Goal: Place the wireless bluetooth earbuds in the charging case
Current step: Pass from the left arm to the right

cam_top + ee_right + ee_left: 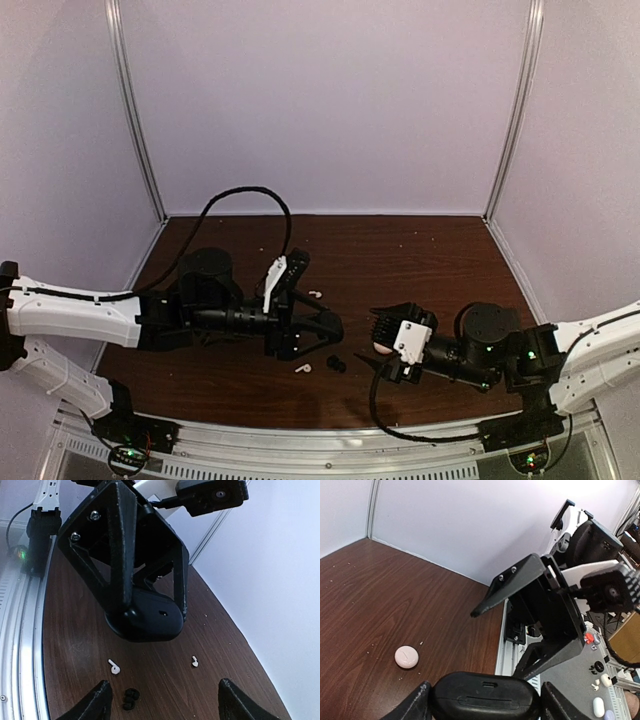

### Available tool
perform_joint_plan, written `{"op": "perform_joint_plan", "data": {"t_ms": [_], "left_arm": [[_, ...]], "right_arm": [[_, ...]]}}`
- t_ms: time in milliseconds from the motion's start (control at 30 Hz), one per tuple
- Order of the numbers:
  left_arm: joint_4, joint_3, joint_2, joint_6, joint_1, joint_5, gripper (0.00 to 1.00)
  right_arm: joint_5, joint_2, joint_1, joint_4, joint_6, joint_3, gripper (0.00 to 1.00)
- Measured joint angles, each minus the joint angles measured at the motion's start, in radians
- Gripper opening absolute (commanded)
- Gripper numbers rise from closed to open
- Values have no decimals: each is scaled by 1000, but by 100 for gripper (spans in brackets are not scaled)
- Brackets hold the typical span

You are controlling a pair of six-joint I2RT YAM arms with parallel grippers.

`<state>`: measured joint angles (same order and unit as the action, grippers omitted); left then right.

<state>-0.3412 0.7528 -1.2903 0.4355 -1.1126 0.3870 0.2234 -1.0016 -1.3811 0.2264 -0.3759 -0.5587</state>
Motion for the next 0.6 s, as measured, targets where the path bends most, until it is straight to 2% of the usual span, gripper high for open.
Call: {"op": "perform_joint_plan", "data": {"t_ms": [233,333,600], "left_arm": [[3,9,-13,77,0,17,38],[-3,9,-23,104,0,22,37],[-13,9,-35,136,0,30,37]], "right_arm": [[204,-113,-114,77,-158,-54,68],[234,-152,-123,90,-199,-73,66],[272,-218,-124,108,-261,-117,52]]}}
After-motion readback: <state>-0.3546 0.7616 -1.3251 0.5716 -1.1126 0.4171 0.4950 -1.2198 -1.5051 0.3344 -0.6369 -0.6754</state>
